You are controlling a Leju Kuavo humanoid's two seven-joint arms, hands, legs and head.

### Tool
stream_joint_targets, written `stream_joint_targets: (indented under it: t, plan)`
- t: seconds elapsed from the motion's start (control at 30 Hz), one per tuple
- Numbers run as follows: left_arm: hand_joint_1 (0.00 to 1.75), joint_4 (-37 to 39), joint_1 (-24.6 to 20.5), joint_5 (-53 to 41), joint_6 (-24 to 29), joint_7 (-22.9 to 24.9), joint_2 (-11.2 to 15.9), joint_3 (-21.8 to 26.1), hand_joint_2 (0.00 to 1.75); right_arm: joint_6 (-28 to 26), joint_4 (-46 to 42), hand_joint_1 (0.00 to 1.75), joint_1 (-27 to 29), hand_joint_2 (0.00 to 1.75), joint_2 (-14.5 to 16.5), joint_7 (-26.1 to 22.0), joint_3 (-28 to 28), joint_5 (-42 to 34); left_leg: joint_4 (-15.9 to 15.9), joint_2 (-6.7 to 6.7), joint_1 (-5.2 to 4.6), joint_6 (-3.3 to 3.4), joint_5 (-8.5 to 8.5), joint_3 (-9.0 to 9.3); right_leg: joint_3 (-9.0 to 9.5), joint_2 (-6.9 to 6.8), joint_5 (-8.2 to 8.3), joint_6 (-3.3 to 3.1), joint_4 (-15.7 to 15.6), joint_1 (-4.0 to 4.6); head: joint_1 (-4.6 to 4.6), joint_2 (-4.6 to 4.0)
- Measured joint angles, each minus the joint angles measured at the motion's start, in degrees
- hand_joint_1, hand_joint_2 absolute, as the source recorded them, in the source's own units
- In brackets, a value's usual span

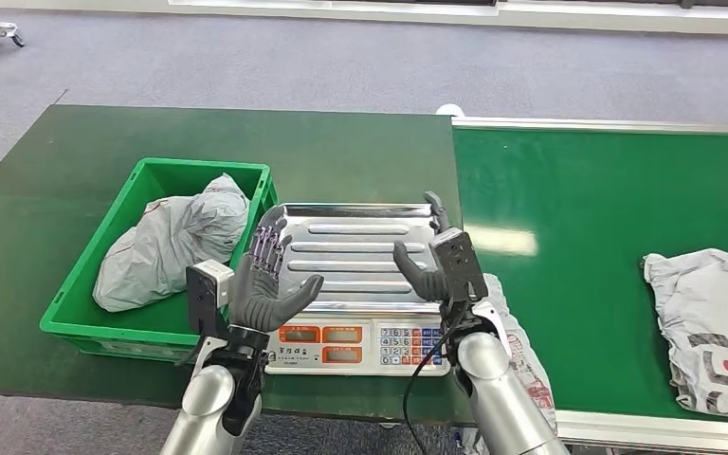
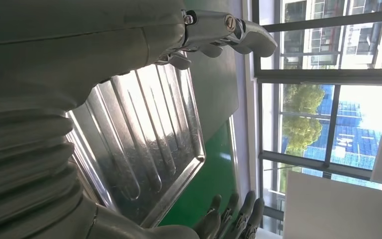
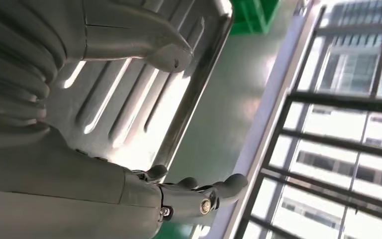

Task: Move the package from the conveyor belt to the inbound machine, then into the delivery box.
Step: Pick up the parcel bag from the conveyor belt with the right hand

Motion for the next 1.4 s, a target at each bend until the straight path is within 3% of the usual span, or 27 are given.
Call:
stream_joint_targets:
  t: [0.33,0.53,0.7,1.03,1.27,1.4]
  plan:
    - [0.00,-2.9,3.0,0.0,0.7,0.3,0.6,1.7,1.75,-4.8,1.3,0.00,1.4,1.75,-4.8,1.9,-9.1,11.1,0.0,-0.02,0.00,0.02,-0.02,-0.01,-0.02,0.00,0.00,0.00,0.0,-0.01,0.00,0.00]
    - [0.00,-3.5,4.3,-0.1,0.9,0.2,0.7,2.6,1.75,-9.3,0.7,0.00,5.4,1.75,-6.4,2.5,-15.0,17.2,0.0,-0.04,0.00,0.02,-0.03,-0.02,-0.02,-0.02,-0.02,0.01,0.0,0.00,0.00,0.00]
    - [0.00,-4.0,5.5,-0.3,0.9,0.0,0.6,3.3,1.75,-13.0,-2.6,0.00,10.3,1.75,-6.7,4.0,-20.5,24.0,0.0,-0.04,0.00,0.03,-0.05,-0.03,-0.03,-0.03,-0.02,0.01,0.0,-0.01,0.01,0.00]
    - [0.00,-4.5,6.2,-0.6,0.7,-0.1,0.6,3.4,1.75,-13.6,-5.5,0.00,13.0,1.75,-6.8,5.0,-24.2,26.6,0.0,-0.03,0.00,0.03,-0.03,-0.01,-0.02,-0.01,-0.01,0.01,0.0,0.00,0.00,0.00]
    - [0.00,-4.7,6.3,-1.5,-0.6,0.1,0.3,3.4,1.75,-20.3,-7.8,0.00,16.6,1.75,-6.8,10.0,-28.7,39.7,0.0,-0.08,0.00,0.05,-0.05,-0.03,-0.01,-0.08,-0.03,0.03,0.0,-0.02,0.01,0.00]
    - [0.00,-4.5,6.2,-1.8,-0.9,0.3,-0.1,3.4,1.75,-21.1,-8.6,0.00,18.6,1.75,-6.7,12.3,-31.6,45.9,0.0,-0.06,-0.01,0.08,-0.09,-0.04,-0.02,-0.08,-0.05,0.06,0.0,-0.02,0.00,0.00]
